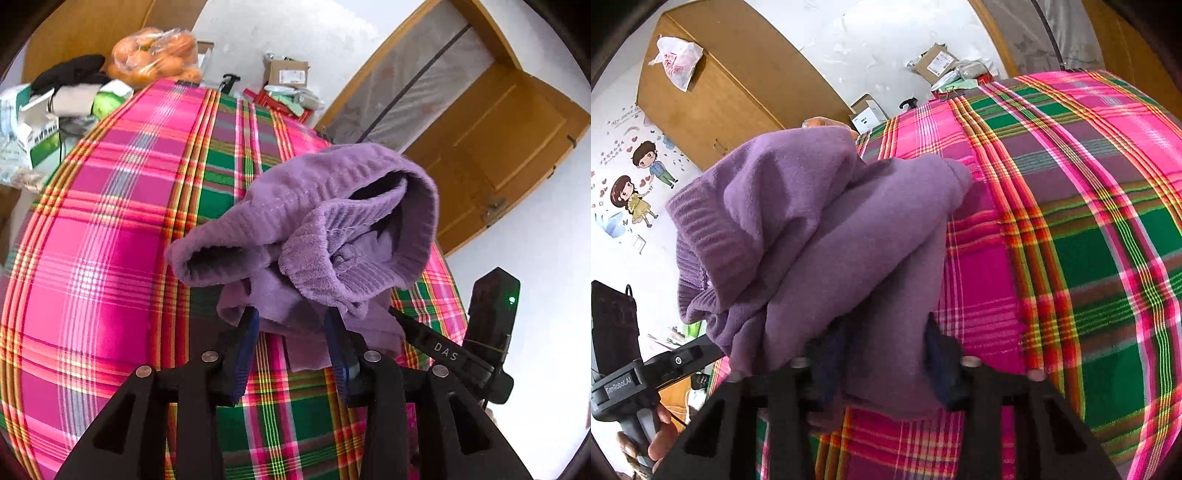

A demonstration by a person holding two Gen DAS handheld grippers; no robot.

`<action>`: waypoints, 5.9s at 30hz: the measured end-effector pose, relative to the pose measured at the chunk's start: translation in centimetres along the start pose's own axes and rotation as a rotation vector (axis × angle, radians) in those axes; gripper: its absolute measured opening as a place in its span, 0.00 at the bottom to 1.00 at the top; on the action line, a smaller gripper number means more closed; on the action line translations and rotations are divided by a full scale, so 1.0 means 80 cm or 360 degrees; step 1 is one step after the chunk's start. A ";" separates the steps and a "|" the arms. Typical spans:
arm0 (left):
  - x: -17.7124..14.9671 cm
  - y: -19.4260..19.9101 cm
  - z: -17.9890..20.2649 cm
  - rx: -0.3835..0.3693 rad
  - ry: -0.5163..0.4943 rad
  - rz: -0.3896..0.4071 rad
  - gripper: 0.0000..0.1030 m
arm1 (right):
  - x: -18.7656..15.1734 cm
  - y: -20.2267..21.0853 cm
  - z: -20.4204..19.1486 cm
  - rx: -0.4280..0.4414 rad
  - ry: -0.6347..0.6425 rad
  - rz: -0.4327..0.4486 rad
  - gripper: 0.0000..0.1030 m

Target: Fold clothes

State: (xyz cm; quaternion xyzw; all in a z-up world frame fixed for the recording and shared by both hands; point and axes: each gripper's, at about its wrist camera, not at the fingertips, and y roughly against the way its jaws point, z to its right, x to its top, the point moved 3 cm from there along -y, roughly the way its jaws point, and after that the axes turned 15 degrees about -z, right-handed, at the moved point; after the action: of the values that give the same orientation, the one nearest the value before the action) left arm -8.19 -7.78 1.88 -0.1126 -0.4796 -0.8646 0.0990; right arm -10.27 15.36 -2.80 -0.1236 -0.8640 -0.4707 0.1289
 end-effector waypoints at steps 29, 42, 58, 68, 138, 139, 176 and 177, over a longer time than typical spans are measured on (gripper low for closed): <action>-0.013 0.016 0.044 -0.0004 -0.0171 0.0058 0.36 | -0.014 0.112 0.029 -0.0090 -0.0056 0.0432 0.10; -0.007 0.017 0.042 -0.0003 -0.0135 0.0088 0.37 | -0.011 0.129 0.060 -0.0255 -0.0123 0.0477 0.10; 0.027 0.000 0.082 0.0219 -0.0381 0.0091 0.39 | -0.017 0.129 -0.025 -0.0138 0.0239 0.0483 0.39; 0.041 0.029 0.073 -0.0183 -0.0374 0.0063 0.46 | 0.002 0.055 -0.034 0.0108 0.0165 0.0240 0.48; 0.032 0.059 -0.112 -0.0077 0.0324 -0.0103 0.27 | -0.036 -0.087 -0.237 0.0215 0.0648 -0.0114 0.20; 0.032 0.056 -0.117 -0.0061 0.0335 -0.0116 0.27 | -0.037 -0.091 -0.237 0.0217 0.0644 -0.0133 0.20; -0.020 0.118 0.012 0.0422 -0.0064 0.0299 0.43 | -0.069 0.135 0.040 -0.0212 -0.0053 0.0308 0.27; -0.022 0.116 0.019 0.0405 -0.0086 0.0292 0.43 | -0.068 0.136 0.044 -0.0213 -0.0065 0.0312 0.27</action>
State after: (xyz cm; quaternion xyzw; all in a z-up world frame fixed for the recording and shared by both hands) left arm -3.77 -11.22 9.65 -0.1656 -0.5753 -0.7809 0.1782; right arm -1.87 23.54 2.02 -0.2255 -0.8168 -0.5099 0.1481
